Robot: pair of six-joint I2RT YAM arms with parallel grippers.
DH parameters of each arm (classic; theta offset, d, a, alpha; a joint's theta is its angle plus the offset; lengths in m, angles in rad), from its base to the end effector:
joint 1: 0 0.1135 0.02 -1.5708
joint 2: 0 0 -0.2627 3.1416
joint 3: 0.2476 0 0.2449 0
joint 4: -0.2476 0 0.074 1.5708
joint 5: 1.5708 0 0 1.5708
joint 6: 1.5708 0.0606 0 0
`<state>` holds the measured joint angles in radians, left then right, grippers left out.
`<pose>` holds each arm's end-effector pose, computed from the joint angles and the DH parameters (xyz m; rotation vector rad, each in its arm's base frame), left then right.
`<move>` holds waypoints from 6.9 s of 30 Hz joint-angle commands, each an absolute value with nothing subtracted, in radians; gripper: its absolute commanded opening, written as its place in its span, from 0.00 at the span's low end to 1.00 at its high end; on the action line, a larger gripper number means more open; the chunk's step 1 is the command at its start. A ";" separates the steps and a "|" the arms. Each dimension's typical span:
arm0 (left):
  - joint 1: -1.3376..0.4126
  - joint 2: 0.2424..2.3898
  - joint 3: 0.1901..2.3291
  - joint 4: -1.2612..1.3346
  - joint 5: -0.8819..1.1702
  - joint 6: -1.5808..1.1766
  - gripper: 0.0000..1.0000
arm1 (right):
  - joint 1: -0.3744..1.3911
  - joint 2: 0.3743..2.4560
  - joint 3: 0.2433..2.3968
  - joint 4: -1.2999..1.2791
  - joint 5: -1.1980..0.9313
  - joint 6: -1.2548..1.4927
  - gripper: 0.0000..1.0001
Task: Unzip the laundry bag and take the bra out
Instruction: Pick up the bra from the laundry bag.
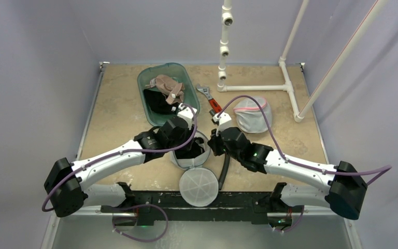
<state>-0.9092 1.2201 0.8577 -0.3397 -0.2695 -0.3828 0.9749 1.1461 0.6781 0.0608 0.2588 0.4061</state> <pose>0.1811 -0.2064 0.2466 0.4522 2.2264 -0.3877 0.1658 0.2168 0.2468 -0.3995 1.9810 0.6415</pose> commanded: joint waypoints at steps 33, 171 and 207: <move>-0.888 1.297 0.781 -0.217 -0.311 -0.514 0.13 | 0.974 1.150 0.679 0.087 0.217 0.415 0.00; -0.887 0.590 0.926 -0.160 0.194 -0.094 0.60 | 0.967 0.914 1.283 0.002 -0.016 0.216 0.00; -0.888 0.676 0.887 -0.334 0.403 0.114 0.00 | 0.944 0.951 1.321 0.042 -0.020 0.398 0.00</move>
<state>-0.8902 0.7136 0.8948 -0.3321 0.4713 0.1158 0.9569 0.9749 1.3392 -0.0399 -0.0776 0.3565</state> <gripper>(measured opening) 0.025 0.016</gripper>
